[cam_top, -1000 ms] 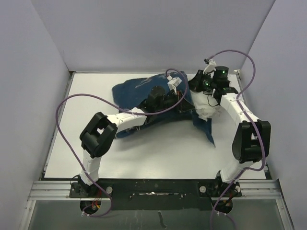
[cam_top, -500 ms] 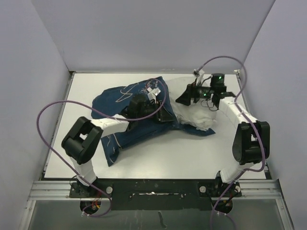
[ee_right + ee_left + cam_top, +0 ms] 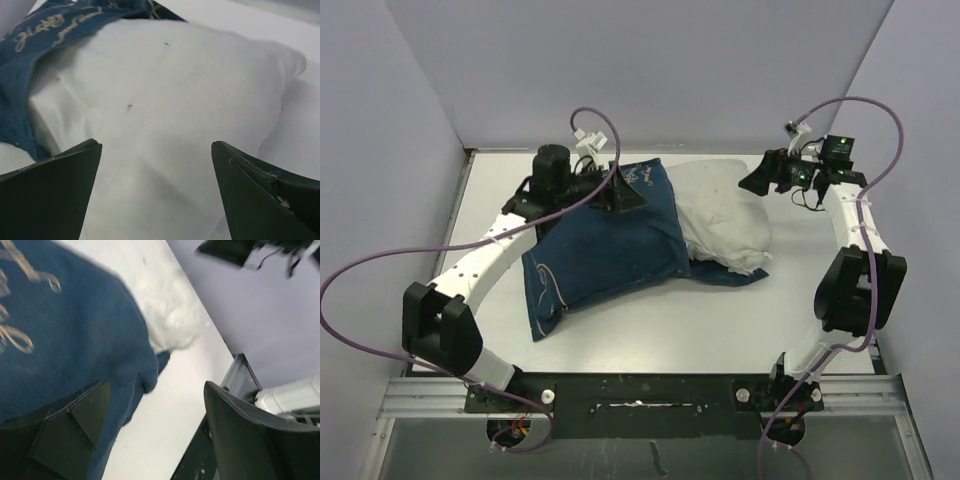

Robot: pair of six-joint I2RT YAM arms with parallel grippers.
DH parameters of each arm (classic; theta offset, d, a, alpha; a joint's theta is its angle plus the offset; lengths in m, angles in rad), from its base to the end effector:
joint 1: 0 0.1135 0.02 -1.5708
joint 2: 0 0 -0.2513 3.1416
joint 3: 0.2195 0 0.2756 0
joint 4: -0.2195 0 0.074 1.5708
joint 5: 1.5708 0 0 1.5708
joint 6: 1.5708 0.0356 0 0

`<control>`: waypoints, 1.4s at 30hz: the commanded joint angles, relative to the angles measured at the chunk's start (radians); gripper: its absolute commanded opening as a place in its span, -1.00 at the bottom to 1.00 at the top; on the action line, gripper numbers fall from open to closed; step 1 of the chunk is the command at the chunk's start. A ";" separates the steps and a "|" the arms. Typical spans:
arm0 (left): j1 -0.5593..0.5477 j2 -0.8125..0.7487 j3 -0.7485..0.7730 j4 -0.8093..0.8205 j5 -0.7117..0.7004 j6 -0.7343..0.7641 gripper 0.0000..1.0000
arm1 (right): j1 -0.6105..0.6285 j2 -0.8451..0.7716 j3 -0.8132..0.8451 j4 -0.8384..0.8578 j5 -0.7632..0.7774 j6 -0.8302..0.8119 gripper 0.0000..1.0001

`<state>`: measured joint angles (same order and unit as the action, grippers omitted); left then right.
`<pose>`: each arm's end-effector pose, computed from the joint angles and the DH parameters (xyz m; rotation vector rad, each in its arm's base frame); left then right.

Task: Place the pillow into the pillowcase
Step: Stuff the pillow into the pillowcase.

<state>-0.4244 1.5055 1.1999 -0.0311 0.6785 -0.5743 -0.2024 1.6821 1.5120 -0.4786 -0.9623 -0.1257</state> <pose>0.3318 -0.1744 0.3070 0.3484 2.0249 -1.2946 0.3961 -0.0515 0.3199 -0.4321 1.9750 0.8492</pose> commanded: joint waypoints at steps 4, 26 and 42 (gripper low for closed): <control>-0.090 0.271 0.696 -0.573 -0.499 0.178 0.54 | 0.060 0.196 0.030 0.101 0.141 0.288 0.97; -0.256 0.814 1.448 -1.112 -1.029 0.396 0.50 | 0.197 -0.020 -0.255 0.223 0.146 0.331 -0.83; -0.315 0.797 1.400 -1.220 -1.220 0.445 -0.46 | 0.211 -0.055 -0.289 0.227 0.148 0.319 -0.86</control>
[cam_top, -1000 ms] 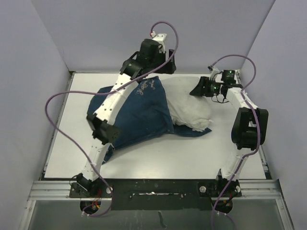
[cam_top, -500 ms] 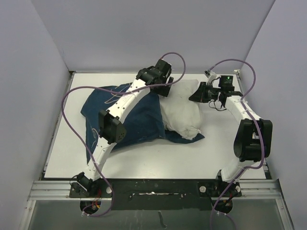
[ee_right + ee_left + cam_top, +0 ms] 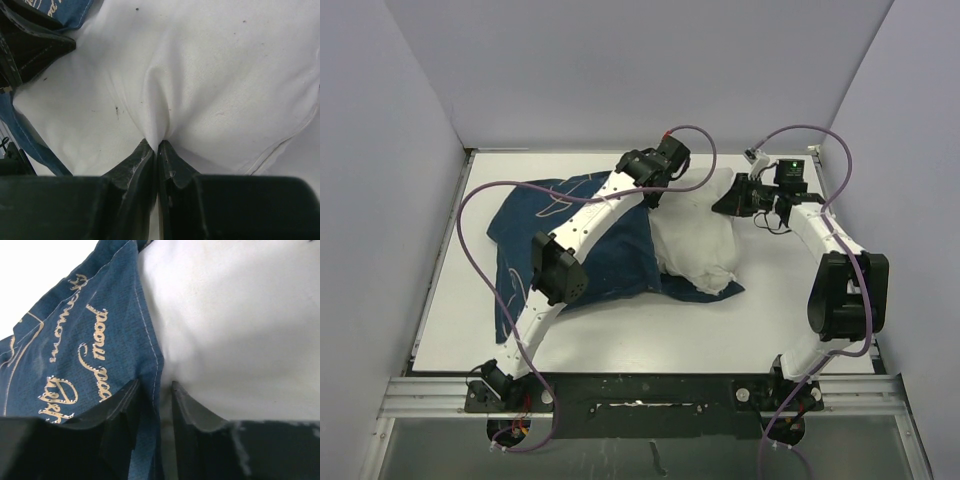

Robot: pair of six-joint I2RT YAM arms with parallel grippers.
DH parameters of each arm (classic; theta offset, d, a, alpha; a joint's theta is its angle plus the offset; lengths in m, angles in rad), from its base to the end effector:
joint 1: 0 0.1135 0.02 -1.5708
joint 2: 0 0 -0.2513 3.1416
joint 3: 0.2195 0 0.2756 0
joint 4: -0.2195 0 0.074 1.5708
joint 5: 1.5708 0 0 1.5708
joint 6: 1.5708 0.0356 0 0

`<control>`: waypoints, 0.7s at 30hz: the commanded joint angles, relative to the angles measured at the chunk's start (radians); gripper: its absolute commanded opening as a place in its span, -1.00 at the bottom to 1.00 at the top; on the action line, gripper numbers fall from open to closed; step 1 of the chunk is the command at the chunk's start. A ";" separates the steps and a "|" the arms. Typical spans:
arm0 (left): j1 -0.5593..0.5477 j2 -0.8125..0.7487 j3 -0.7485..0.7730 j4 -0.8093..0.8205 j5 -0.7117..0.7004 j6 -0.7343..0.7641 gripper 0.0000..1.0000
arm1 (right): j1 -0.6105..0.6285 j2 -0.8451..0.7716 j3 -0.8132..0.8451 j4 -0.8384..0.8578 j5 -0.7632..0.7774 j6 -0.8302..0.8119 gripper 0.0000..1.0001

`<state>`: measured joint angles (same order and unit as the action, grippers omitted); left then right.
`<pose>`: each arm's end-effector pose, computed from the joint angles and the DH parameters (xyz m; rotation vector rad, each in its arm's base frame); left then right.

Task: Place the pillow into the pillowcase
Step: Stuff the pillow into the pillowcase.

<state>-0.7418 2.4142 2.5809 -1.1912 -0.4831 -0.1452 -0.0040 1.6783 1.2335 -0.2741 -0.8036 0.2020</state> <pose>0.3929 -0.3377 0.2942 0.5559 2.3807 0.2495 0.3900 0.0241 0.2368 -0.1937 2.2097 1.0186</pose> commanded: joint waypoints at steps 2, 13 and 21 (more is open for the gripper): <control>0.002 -0.122 0.041 -0.063 -0.032 0.014 -0.72 | 0.018 -0.051 -0.011 0.024 -0.012 -0.009 -0.86; 0.015 -0.190 0.074 0.558 0.808 -0.323 -1.00 | 0.193 -0.052 -0.008 0.433 -0.138 0.425 -0.96; 0.030 -0.277 -0.141 0.863 0.972 -0.515 -1.00 | 0.185 -0.035 -0.047 0.565 -0.070 0.592 -1.00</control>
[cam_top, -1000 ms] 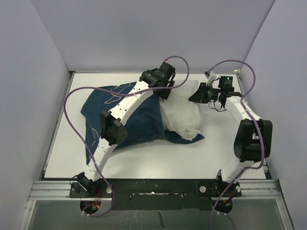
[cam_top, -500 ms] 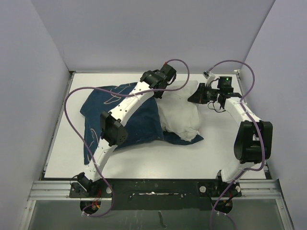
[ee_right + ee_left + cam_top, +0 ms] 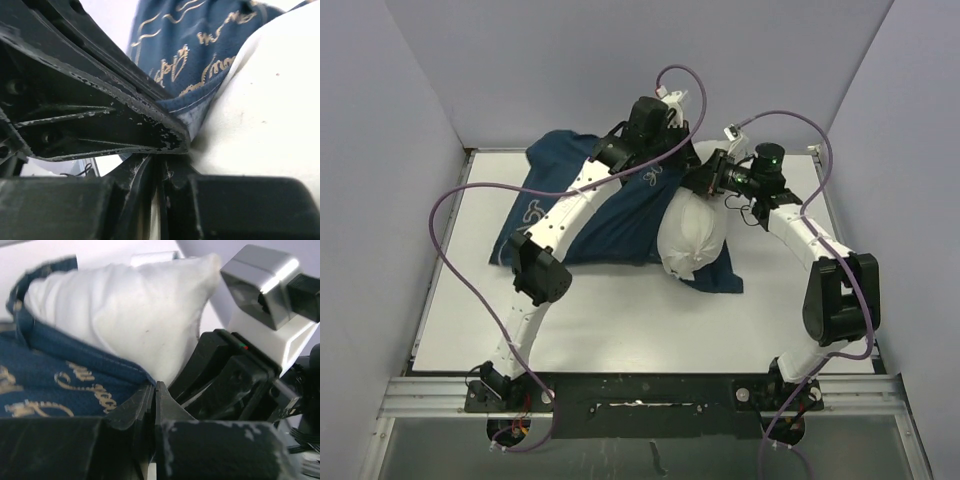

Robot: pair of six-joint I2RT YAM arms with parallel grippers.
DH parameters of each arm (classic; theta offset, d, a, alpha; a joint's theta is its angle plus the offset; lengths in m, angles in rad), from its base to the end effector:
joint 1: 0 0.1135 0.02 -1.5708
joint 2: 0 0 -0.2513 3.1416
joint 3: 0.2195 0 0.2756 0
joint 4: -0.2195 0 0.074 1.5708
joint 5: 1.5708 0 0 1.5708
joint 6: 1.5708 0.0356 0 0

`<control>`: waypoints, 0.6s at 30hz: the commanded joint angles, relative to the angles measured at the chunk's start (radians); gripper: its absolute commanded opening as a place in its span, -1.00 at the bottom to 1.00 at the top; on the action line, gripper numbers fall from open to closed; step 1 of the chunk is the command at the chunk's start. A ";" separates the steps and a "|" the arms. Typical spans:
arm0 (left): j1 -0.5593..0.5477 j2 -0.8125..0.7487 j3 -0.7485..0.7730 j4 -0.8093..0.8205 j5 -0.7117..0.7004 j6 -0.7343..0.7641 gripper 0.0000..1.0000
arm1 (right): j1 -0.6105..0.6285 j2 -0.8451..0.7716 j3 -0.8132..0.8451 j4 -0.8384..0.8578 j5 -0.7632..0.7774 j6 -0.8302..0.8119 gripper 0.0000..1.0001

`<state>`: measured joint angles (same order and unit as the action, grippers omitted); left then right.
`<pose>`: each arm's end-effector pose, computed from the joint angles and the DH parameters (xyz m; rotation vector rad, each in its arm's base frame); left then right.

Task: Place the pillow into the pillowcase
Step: Stuff the pillow into the pillowcase.

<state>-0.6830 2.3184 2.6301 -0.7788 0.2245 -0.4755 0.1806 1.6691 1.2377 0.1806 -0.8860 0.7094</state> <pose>0.4026 -0.3378 0.3884 0.3723 2.1299 -0.9304 0.3960 0.1003 0.2817 -0.1736 1.9585 1.4065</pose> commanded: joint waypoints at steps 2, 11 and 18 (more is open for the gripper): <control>-0.002 -0.256 -0.396 0.573 0.279 -0.248 -1.00 | -0.008 -0.006 -0.137 0.020 0.099 -0.006 -1.00; 0.050 -0.302 -0.685 0.492 0.198 -0.120 -0.64 | -0.183 0.099 -0.161 -0.170 0.123 -0.345 -0.94; -0.088 -0.317 -0.372 0.147 -0.058 0.339 0.53 | -0.200 0.088 -0.075 -0.119 -0.076 -0.296 -0.93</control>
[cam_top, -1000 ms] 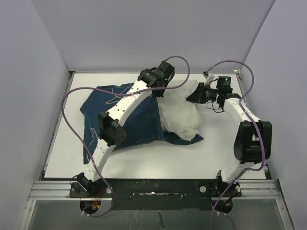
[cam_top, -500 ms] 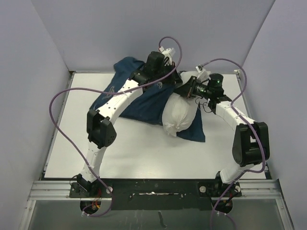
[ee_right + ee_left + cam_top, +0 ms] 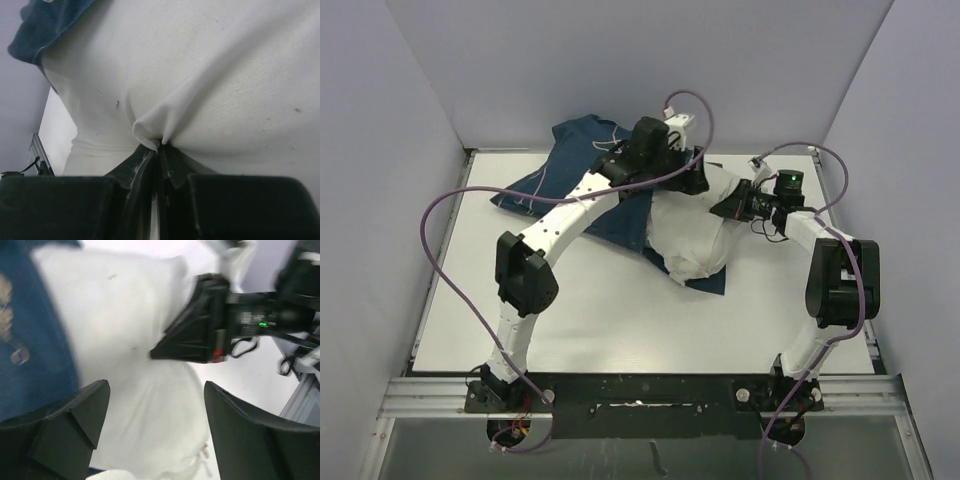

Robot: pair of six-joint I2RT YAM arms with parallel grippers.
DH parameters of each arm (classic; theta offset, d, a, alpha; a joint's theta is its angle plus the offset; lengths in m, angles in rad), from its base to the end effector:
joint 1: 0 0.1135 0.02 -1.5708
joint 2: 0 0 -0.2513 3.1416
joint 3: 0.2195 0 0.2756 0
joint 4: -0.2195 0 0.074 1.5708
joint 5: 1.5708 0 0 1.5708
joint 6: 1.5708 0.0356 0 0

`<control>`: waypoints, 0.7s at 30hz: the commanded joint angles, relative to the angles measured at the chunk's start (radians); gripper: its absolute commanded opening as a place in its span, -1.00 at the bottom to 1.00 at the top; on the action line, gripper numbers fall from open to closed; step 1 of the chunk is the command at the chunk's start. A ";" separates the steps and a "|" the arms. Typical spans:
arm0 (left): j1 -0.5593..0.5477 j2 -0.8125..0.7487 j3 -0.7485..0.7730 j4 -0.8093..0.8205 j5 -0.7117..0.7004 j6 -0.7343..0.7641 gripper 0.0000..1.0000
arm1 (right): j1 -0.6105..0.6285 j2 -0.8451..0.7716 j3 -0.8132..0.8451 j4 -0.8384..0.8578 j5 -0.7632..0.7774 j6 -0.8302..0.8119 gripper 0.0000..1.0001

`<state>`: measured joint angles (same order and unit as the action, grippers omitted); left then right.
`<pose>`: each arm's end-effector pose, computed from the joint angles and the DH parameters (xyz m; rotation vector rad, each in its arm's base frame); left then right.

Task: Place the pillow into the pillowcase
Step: Stuff the pillow into the pillowcase.

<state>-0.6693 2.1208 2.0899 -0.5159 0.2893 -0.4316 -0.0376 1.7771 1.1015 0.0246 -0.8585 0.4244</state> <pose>0.3971 -0.3271 0.3232 0.4471 2.1998 -0.9354 0.3970 0.0120 0.1791 0.0177 2.1911 1.1633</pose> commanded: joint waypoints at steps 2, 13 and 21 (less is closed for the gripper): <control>-0.148 -0.151 0.158 -0.121 -0.165 0.372 0.81 | 0.022 -0.032 0.077 0.074 -0.143 0.041 -0.93; -0.276 -0.088 0.012 -0.133 -0.468 0.352 0.92 | 0.038 -0.027 0.130 0.290 -0.211 0.325 -0.93; -0.265 -0.013 -0.041 -0.016 -0.607 0.375 0.91 | 0.071 -0.037 0.157 0.334 -0.219 0.393 -0.93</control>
<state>-0.9371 2.0502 2.0029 -0.6323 -0.1871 -0.0872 0.0029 1.7767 1.1992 0.2565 -1.0264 0.7551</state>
